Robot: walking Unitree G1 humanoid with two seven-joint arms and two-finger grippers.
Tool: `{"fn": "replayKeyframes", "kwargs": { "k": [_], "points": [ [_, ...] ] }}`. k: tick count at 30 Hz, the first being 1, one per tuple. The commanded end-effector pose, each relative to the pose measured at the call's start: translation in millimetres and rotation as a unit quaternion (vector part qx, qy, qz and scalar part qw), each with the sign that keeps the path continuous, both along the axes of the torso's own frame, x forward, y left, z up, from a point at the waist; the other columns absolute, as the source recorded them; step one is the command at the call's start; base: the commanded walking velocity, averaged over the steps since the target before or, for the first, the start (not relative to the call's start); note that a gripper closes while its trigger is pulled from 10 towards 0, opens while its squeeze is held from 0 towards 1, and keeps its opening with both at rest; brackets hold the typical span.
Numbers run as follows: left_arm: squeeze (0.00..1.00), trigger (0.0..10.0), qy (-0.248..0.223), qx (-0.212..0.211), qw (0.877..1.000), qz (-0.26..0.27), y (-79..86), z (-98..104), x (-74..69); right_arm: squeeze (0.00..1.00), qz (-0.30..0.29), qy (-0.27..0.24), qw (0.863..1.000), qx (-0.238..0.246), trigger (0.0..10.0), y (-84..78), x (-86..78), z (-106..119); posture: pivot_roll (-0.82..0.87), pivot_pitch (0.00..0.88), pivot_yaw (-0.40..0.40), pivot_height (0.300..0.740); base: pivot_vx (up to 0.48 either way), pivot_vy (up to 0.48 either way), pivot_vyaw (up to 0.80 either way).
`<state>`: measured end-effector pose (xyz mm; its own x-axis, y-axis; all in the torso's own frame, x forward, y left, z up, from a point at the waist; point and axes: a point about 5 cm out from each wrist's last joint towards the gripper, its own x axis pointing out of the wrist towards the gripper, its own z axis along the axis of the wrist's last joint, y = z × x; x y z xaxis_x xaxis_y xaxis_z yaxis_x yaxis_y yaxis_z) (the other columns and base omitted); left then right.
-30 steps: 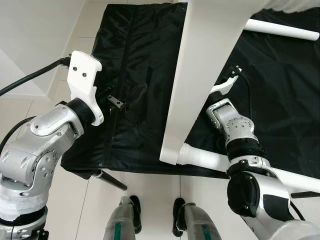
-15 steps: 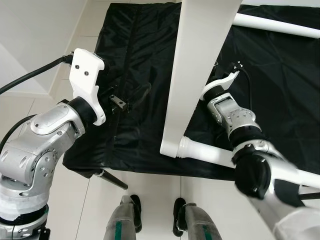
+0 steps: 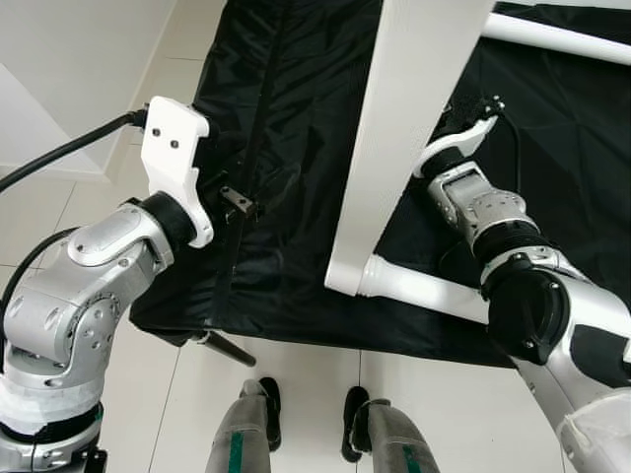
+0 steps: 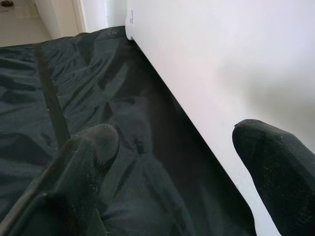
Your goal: Building children table
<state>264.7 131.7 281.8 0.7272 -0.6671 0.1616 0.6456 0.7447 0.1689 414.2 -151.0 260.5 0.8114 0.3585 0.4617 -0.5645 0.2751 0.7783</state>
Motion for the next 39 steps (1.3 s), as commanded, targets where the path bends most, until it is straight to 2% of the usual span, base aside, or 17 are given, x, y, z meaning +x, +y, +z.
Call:
{"fn": "replayKeyframes", "kwargs": {
  "k": [1, 2, 4, 6, 9, 10, 15, 19, 20, 26, 29, 31, 32, 34, 35, 37, 39],
  "points": [
    [0.0, 10.0, 0.001, -0.005, 1.0, 0.018, 1.6, 0, -2.0, 1.0, -0.004, -0.053, 0.999, 0.001, 10.0, -3.0, -1.9, 13, 0.09, 0.248, 0.061, 0.74, 0.0, 0.0, 0.0],
    [0.0, 10.0, 0.002, -0.005, 1.0, 0.018, 1.7, 0, -2.1, 0.0, -0.021, -0.071, 0.997, -0.017, 10.0, -6.6, -3.2, 10, 0.09, 0.247, 0.064, 0.74, 0.0, 0.0, 0.0],
    [0.0, 10.0, 0.003, -0.004, 1.0, 0.018, 2.6, -1, -2.4, 0.0, -0.036, -0.089, 0.995, -0.033, 10.0, -9.9, -5.0, 8, 0.09, 0.246, 0.067, 0.74, 0.0, 0.0, 0.0],
    [0.0, 10.0, 0.007, -0.002, 1.0, 0.021, 5.1, -3, -1.6, 0.0, -0.07, -0.114, 0.988, -0.073, 10.0, -15.6, -7.9, 7, 0.09, 0.246, 0.067, 0.74, 0.0, 0.0, 0.0],
    [0.0, 10.0, 0.009, -0.001, 1.0, 0.022, 6.0, -4, -1.4, 0.0, -0.074, -0.124, 0.985, -0.089, 10.0, -16.2, -9.6, 6, 0.09, 0.245, 0.07, 0.74, 0.0, 0.0, 0.0],
    [0.0, 10.0, 0.012, -0.002, 1.0, 0.02, 6.6, -7, -0.5, 0.0, -0.081, -0.147, 0.978, -0.123, 10.0, -16.7, -15.7, 4, 0.08, 0.242, 0.071, 0.74, 0.0, 0.0, 0.0],
    [0.0, 10.0, 0.009, 0.0, 1.0, 0.024, 10.0, -8, 2.7, 0.0, -0.075, -0.187, 0.967, -0.154, 10.0, -17.7, -31.1, 1, 0.07, 0.235, 0.07, 0.74, 0.0, 0.0, 0.0],
    [0.0, 10.0, 0.009, 0.0, 1.0, 0.025, 10.6, -8, 3.3, 0.0, -0.075, -0.195, 0.965, -0.157, 10.0, -17.9, -34.0, 1, 0.07, 0.235, 0.07, 0.74, 0.0, 0.0, 0.0],
    [0.0, 10.0, 0.007, -0.001, 1.0, 0.028, 15.5, -10, 3.2, 0.0, -0.09, -0.205, 0.957, -0.184, 10.0, -22.0, -46.6, -1, 0.06, 0.224, 0.064, 0.74, 0.0, 0.0, 0.0],
    [0.0, 10.0, 0.008, -0.007, 0.999, 0.035, 26.0, -12, 1.9, 0.0, -0.129, -0.211, 0.948, -0.199, 10.0, -26.4, -63.8, -1, 0.06, 0.214, 0.059, 0.74, 0.0, 0.0, 0.0],
    [0.0, 10.0, 0.004, -0.011, 0.999, 0.04, 31.2, -11, 1.6, 0.0, -0.166, -0.195, 0.943, -0.213, 10.0, -30.9, -66.1, -2, 0.06, 0.212, 0.059, 0.74, 0.0, 0.0, 0.0],
    [0.0, 10.0, 0.002, -0.014, 0.999, 0.045, 32.5, -11, 2.5, 0.0, -0.165, -0.193, 0.944, -0.209, 10.0, -30.7, -66.6, -2, 0.06, 0.209, 0.057, 0.74, 0.0, 0.0, 0.0],
    [0.0, 10.0, 0.002, -0.016, 0.999, 0.046, 32.1, -11, 2.8, 0.82, -0.169, -0.189, 0.946, -0.203, 10.0, -31.2, -65.1, -1, 0.06, 0.207, 0.058, 0.74, 0.0, 0.0, 0.0],
    [0.0, 10.0, 0.002, -0.018, 0.999, 0.046, 31.6, -10, 2.9, 0.82, -0.171, -0.187, 0.947, -0.199, 10.0, -31.4, -63.9, -1, 0.06, 0.207, 0.058, 0.74, 0.0, 0.0, 0.0],
    [0.0, 10.0, 0.0, -0.018, 0.999, 0.046, 30.6, -10, 2.9, 1.0, -0.167, -0.186, 0.949, -0.191, 10.0, -30.7, -64.5, 0, 0.06, 0.204, 0.058, 0.74, 0.0, 0.0, 0.0],
    [0.0, 10.0, 0.002, -0.019, 0.999, 0.043, 29.4, -11, 2.6, 1.0, -0.159, -0.182, 0.954, -0.175, 10.0, -29.6, -64.2, 2, 0.06, 0.205, 0.057, 0.74, 0.0, 0.0, 0.0],
    [0.0, 10.0, 0.003, -0.02, 0.999, 0.043, 28.8, -11, 2.2, 1.0, -0.134, -0.18, 0.965, -0.132, 10.0, -26.5, -64.7, 8, 0.06, 0.203, 0.057, 0.74, 0.0, 0.0, 0.0]
  ]
}}
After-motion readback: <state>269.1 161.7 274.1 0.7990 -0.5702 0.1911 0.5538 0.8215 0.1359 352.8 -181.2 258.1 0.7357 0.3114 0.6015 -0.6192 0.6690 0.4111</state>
